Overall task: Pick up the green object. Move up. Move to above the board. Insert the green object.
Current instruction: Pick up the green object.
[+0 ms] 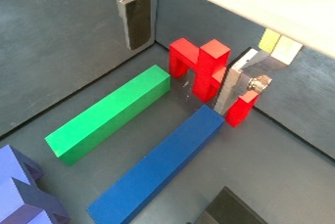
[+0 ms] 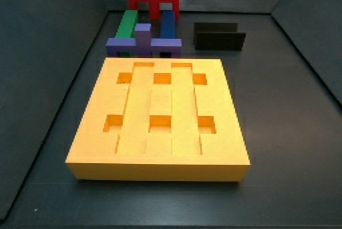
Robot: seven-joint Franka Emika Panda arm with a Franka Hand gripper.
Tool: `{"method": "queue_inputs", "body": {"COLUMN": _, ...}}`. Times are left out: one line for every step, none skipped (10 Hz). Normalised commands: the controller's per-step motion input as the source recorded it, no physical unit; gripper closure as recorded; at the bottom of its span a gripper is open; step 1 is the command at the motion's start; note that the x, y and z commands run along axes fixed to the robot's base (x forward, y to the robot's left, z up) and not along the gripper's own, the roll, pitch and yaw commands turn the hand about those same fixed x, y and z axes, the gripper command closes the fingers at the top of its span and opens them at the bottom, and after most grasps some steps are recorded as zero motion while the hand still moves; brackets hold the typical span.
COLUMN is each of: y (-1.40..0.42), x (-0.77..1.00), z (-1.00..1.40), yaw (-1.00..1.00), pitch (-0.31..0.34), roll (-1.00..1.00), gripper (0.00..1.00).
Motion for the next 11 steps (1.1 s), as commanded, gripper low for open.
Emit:
{"method": "queue_inputs", "body": {"y": 0.0, "x": 0.02, "z": -0.01, "yaw": 0.0, "pitch": 0.0, "roll": 0.0, "gripper": 0.0}}
{"method": "queue_inputs", "body": {"y": 0.0, "x": 0.18, "z": -0.13, "yaw": -0.05, "pitch": 0.029, "roll": -0.07, "gripper": 0.0}}
{"method": "queue_inputs", "body": {"y": -0.02, "x": 0.09, "z": -0.53, "yaw": -0.15, "pitch": 0.0, "roll": -0.17, "gripper": 0.0}}
{"method": "queue_inputs", "body": {"y": -0.1, "x": -0.51, "z": -0.85, "yaw": -0.15, "pitch": 0.0, "roll": -0.17, "gripper": 0.0}}
{"method": "queue_inputs", "body": {"y": -0.17, "x": -0.93, "z": -0.96, "yaw": -0.1, "pitch": 0.011, "roll": -0.11, "gripper": 0.0}}
{"method": "queue_inputs", "body": {"y": -0.17, "x": -1.0, "z": -1.0, "yaw": -0.03, "pitch": 0.0, "roll": -0.07, "gripper": 0.0}}
{"method": "queue_inputs", "body": {"y": -0.18, "x": -1.0, "z": -1.0, "yaw": 0.0, "pitch": 0.0, "roll": -0.06, "gripper": 0.0}}
{"method": "queue_inputs", "body": {"y": -0.2, "x": -1.0, "z": -1.0, "yaw": 0.0, "pitch": 0.0, "roll": 0.0, "gripper": 0.0}}
{"method": "queue_inputs", "body": {"y": -0.08, "x": -0.79, "z": -0.78, "yaw": -0.01, "pitch": 0.0, "roll": 0.0, "gripper": 0.0}}
{"method": "queue_inputs", "body": {"y": -0.05, "x": -0.91, "z": -0.88, "yaw": 0.0, "pitch": -0.074, "roll": 0.06, "gripper": 0.0}}
{"method": "queue_inputs", "body": {"y": 0.0, "x": -0.72, "z": -0.57, "yaw": 0.0, "pitch": -0.106, "roll": 0.19, "gripper": 0.0}}
